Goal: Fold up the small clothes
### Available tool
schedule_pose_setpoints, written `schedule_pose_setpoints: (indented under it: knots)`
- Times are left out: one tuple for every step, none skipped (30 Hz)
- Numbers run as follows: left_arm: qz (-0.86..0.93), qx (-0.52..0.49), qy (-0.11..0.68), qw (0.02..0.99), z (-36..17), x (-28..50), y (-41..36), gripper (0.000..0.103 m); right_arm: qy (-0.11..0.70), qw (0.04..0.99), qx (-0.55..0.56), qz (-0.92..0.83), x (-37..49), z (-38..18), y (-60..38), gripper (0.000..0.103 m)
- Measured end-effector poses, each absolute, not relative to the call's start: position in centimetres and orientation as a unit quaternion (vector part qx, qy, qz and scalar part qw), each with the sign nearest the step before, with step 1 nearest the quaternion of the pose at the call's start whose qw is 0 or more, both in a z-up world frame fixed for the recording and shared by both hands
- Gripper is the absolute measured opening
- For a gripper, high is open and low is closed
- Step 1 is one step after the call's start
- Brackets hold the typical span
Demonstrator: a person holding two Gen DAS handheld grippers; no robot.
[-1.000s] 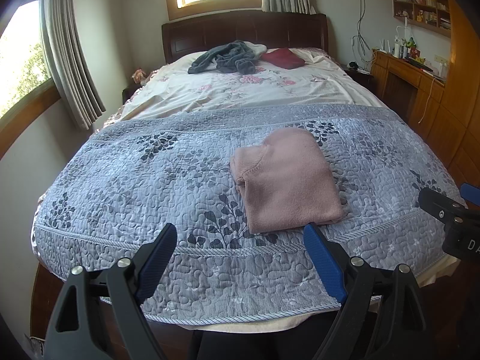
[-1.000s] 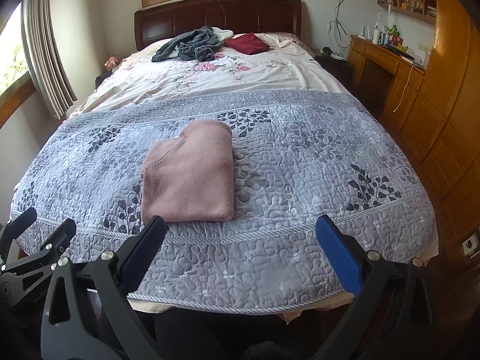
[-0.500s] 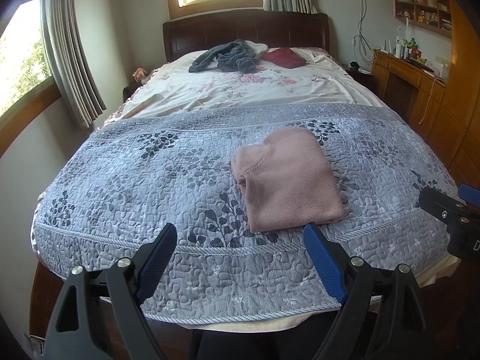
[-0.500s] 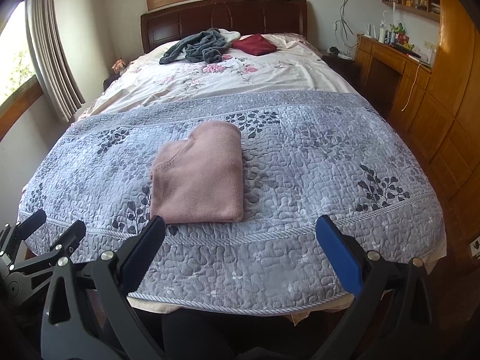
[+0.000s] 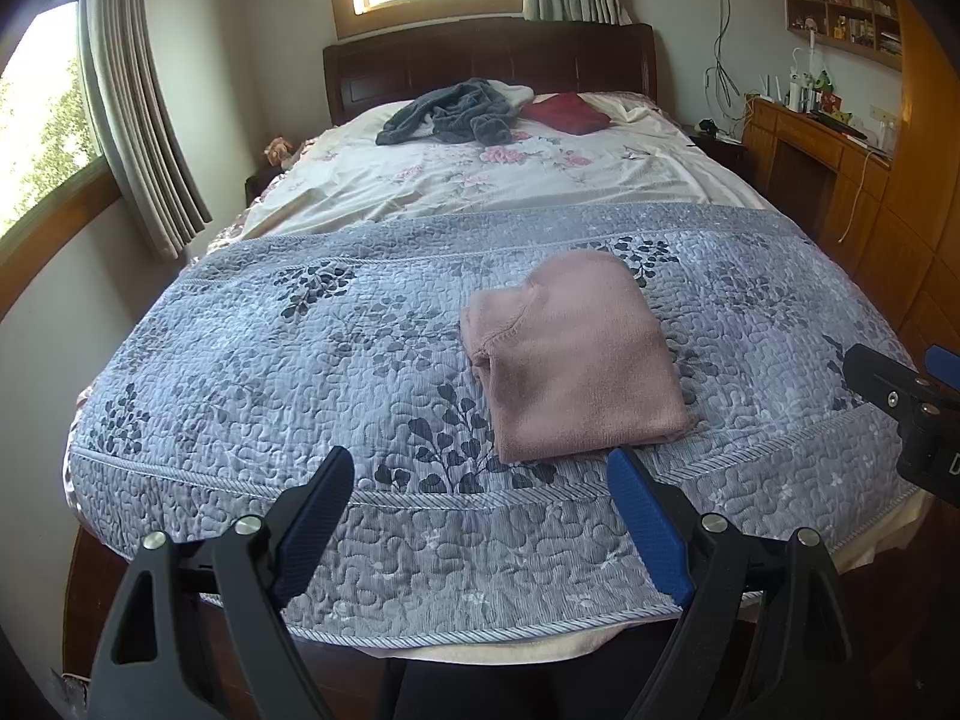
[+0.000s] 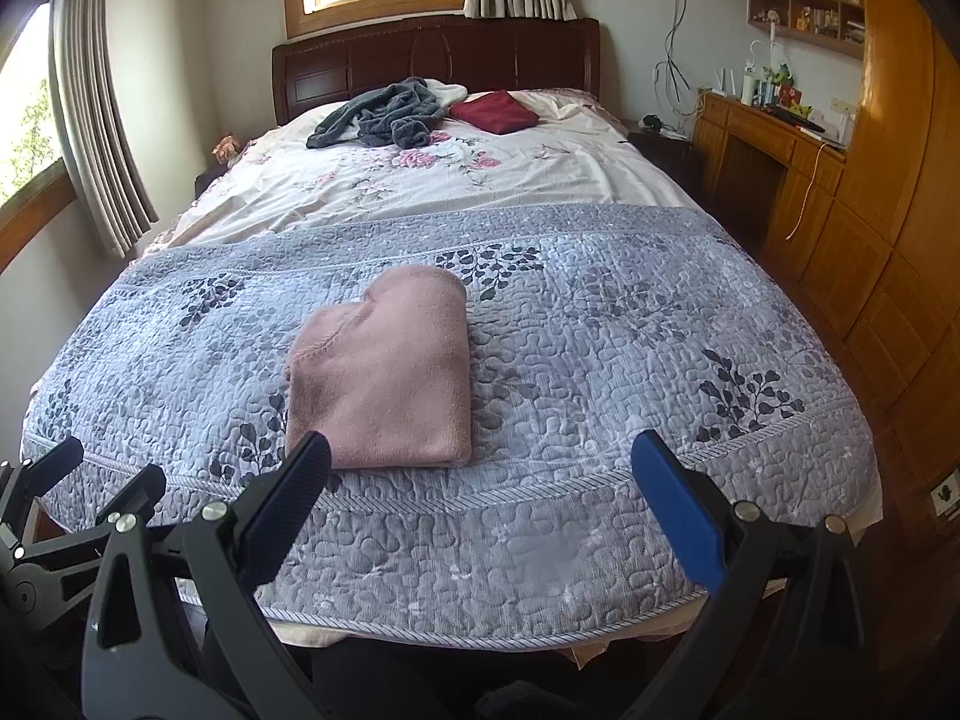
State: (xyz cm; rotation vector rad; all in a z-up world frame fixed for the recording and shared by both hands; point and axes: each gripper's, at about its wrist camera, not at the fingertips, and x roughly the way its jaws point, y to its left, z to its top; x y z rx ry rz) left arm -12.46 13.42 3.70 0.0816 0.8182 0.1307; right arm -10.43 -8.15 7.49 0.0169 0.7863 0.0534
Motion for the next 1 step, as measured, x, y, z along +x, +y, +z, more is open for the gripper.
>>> schedule_pose_setpoints:
  knots:
    - [0.064, 0.04, 0.397, 0.915, 3.73, -12.45, 13.4, 0.087, 0.386, 0.922, 0.007, 0.025, -10.37, 7.49, -8.14, 0.1]
